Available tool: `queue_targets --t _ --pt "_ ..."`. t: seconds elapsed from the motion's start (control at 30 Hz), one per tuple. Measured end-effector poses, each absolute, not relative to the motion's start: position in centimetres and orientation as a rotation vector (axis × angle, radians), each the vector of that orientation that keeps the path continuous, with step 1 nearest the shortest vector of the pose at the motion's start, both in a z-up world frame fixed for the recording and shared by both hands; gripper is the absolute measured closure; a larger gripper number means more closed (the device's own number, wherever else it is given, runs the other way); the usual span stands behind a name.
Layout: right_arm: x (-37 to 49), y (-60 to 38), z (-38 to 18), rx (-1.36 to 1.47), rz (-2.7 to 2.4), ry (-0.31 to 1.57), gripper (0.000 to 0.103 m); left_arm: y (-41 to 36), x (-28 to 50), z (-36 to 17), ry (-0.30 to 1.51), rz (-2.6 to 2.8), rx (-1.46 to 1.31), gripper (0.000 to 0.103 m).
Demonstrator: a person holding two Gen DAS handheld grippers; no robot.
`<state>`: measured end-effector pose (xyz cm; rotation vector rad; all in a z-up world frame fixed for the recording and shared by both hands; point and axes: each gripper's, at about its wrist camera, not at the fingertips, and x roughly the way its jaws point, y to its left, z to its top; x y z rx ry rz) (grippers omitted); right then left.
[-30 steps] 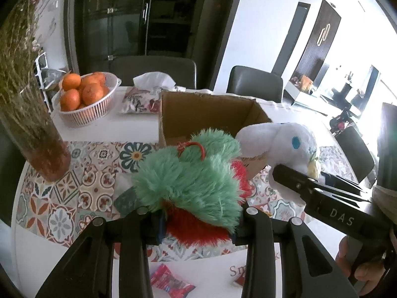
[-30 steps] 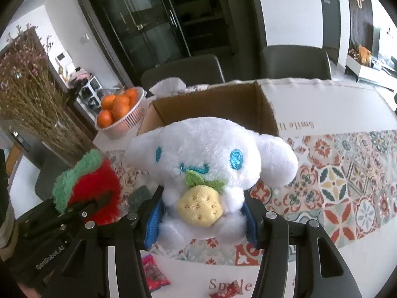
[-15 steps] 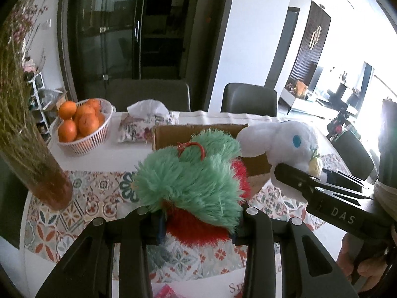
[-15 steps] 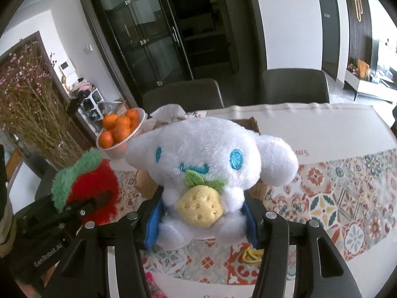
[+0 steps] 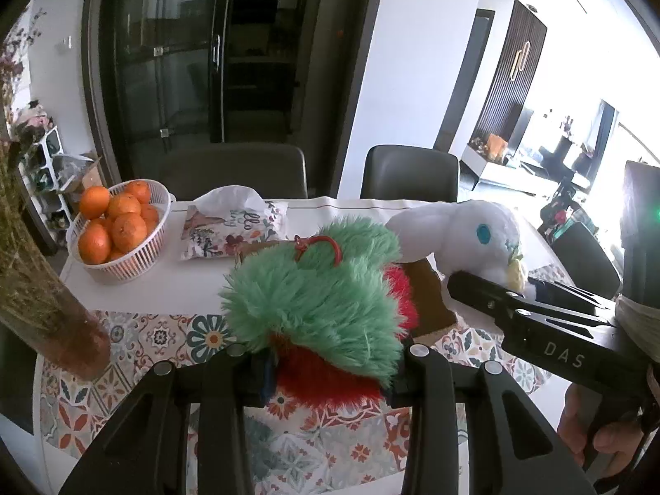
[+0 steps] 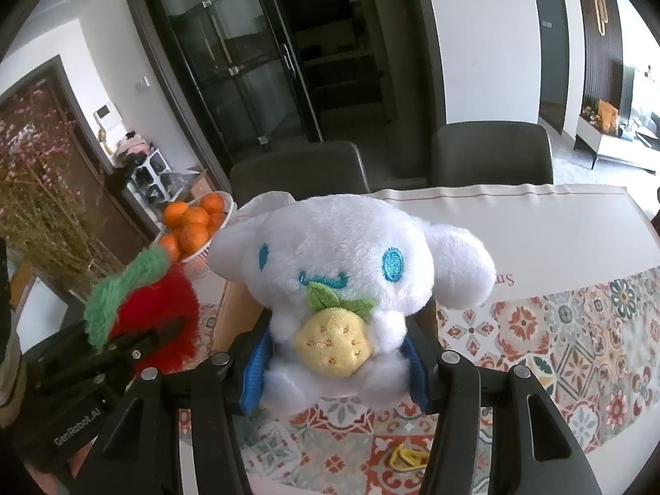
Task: Organize soft objects
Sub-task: 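Carry the strawberry plush with the left tool while the right tool carries the bunny over the box, then lower both plush toys into the box and open both tools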
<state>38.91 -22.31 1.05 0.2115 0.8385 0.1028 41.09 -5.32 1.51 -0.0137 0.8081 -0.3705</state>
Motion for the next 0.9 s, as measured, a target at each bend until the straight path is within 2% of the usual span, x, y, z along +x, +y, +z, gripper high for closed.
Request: queue_targets --t 0.53,0.9 --pt "45.5 -23.1 -3.0 0.254 0.136 1.011 0.048 -6.6 46.4 -1.9 0.907 -0.378 0.032 0.066" --pt "49.0 -23.2 -7.1 0.287 0.137 1.132 0.047 -7.5 49.2 -6.4 1.041 -0.388 0.058 0.065"
